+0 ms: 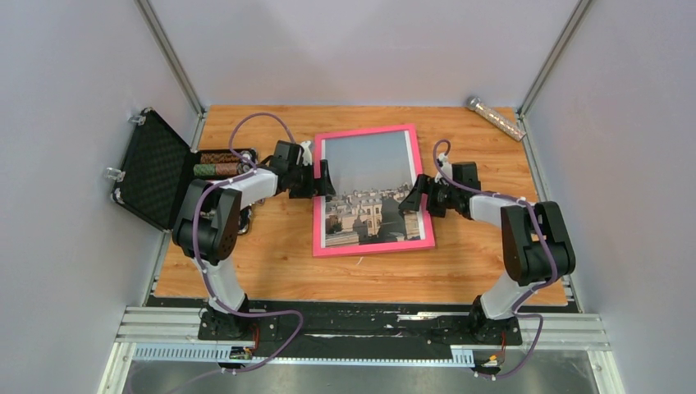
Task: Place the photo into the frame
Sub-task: Turn over the photo frame at the center of the board.
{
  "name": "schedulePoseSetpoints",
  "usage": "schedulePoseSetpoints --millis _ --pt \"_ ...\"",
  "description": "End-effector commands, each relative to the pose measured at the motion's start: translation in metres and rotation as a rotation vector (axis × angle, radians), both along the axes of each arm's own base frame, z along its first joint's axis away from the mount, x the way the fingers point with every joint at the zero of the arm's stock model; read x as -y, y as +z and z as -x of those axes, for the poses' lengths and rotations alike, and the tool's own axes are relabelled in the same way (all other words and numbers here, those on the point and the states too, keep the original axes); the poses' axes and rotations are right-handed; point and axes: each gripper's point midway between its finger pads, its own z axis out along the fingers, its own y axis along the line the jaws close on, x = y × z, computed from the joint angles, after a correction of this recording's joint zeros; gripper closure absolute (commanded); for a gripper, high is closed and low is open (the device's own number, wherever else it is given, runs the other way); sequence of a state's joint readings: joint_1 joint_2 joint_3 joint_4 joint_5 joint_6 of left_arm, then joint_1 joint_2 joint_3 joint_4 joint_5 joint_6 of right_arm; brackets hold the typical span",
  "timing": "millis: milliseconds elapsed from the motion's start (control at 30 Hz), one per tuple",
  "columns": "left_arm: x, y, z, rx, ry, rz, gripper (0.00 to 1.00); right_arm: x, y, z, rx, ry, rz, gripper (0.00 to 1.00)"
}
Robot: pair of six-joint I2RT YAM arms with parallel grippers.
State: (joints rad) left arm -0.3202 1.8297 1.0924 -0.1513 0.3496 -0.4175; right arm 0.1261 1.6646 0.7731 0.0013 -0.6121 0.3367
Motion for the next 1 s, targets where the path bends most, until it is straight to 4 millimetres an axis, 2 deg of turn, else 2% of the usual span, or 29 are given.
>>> schedulePoseSetpoints --millis 0,300,667,800,967 --pt "-0.010 0.010 -0.003 0.047 -0.001 -0.065 0.00 0.008 0.008 -0.009 0.080 -0.008 0.063 0.18" --pt "-0.010 0.005 -0.001 0.040 -0.019 -0.072 0.00 0.018 0.015 -0.001 0.131 -0.030 0.108 0.06" --pt "-0.009 0.003 -0.002 0.046 -0.040 -0.072 0.00 0.026 0.025 0.007 0.159 -0.062 0.099 0.00" --pt "-0.010 0.009 -0.005 0.073 -0.043 -0.081 0.00 0.034 0.033 0.004 0.181 -0.092 0.095 0.00" --pt "-0.016 0.027 -0.012 0.130 -0.044 -0.111 0.00 0.054 0.057 -0.007 0.253 -0.170 0.109 0.00"
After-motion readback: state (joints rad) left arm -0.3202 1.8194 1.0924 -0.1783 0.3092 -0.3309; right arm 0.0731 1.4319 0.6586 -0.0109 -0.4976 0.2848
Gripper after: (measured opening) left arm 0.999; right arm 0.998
